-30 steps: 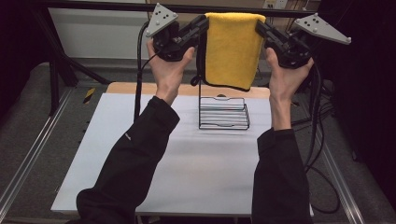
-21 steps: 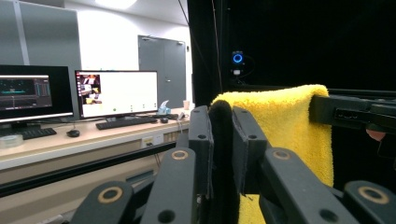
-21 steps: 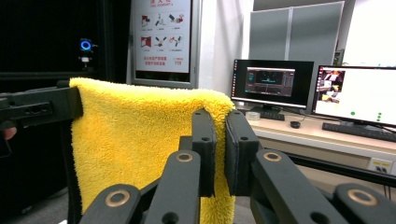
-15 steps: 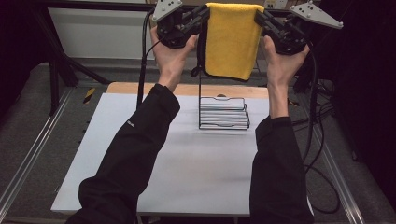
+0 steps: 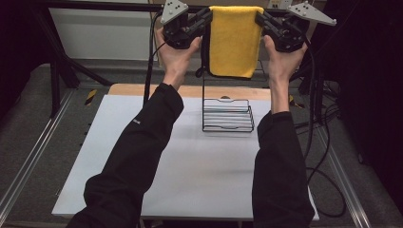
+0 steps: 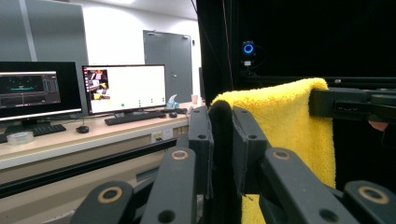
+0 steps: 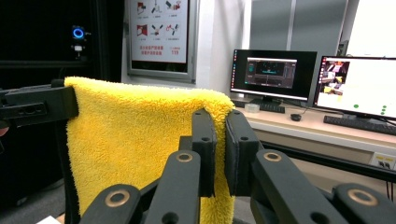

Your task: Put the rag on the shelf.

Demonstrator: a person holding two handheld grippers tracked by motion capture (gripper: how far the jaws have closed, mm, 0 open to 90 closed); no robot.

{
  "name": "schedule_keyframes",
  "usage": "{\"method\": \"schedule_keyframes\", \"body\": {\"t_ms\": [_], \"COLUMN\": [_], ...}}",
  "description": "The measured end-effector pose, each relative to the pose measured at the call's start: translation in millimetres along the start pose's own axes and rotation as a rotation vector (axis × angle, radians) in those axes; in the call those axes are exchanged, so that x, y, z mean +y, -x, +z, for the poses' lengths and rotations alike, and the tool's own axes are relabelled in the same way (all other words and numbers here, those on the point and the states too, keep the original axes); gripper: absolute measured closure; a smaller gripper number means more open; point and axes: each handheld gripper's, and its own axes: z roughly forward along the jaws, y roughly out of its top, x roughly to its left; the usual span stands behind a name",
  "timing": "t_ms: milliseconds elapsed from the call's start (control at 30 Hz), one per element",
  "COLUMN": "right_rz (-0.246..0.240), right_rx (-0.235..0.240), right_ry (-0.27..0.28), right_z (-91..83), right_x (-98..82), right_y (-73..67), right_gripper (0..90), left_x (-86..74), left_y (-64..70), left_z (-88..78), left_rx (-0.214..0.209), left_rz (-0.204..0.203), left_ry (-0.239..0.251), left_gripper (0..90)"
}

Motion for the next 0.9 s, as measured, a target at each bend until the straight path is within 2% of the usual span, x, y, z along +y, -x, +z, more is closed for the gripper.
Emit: {"method": "schedule_keyframes", "body": {"t_ms": [100,467,600,733,900], "right_rz": [0.002,0.012,0.014,0.023,0.028], "right_rx": [0.004,0.006,0.010,0.018,0.019], "right_ry": [-0.014,-0.058,-0.077,-0.080,-0.089], "right_z": [-0.5,-15.1,-20.7,-27.8,-33.7], "right_x": [-8.0,-34.1,-43.5,-51.8,-60.7], "right_y": [2.1,7.8,8.0,8.0,6.3], "right_gripper": [84.1,84.0,84.0,84.0,84.0], "left_x": [-7.6,-32.2,-40.5,-45.4,-51.4], "left_y": [-0.2,10.8,14.1,18.3,21.6], "left_z": [1.1,-1.7,-4.0,-8.6,-11.9], "left_rx": [-0.001,-0.053,-0.071,-0.083,-0.091], "left_rz": [0.004,0.018,0.005,0.026,0.026], "left_ry": [-0.020,-0.066,-0.079,-0.089,-0.104], "left_gripper": [79.3,79.3,79.2,79.2,79.2]}}
